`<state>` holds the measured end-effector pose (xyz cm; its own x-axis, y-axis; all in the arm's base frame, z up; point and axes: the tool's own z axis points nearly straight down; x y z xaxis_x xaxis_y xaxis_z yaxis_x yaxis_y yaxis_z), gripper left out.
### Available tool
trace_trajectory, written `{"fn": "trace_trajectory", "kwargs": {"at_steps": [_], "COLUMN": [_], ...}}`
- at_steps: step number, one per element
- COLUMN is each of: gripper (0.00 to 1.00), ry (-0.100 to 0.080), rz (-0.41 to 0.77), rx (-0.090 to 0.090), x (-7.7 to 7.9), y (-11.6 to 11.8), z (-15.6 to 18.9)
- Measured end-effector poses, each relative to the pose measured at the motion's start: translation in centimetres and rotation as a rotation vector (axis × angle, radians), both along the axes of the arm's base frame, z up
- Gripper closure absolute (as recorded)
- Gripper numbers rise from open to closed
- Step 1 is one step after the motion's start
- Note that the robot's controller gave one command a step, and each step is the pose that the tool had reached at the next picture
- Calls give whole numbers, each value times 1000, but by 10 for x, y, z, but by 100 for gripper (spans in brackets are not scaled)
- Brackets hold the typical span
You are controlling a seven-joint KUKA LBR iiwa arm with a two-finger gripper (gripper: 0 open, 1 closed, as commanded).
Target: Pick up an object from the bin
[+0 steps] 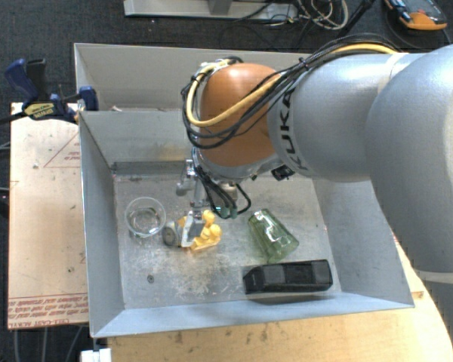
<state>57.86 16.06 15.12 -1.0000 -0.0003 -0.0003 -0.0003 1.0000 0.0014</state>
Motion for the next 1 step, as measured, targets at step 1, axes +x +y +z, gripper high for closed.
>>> {"fn": "trace_trajectory", "kwargs": {"at_steps": [1], "gripper": [100], "ry": [-10], "rz": [56], "rx": [9], "x": [-12], "y": [-40], "z": [-69]}}
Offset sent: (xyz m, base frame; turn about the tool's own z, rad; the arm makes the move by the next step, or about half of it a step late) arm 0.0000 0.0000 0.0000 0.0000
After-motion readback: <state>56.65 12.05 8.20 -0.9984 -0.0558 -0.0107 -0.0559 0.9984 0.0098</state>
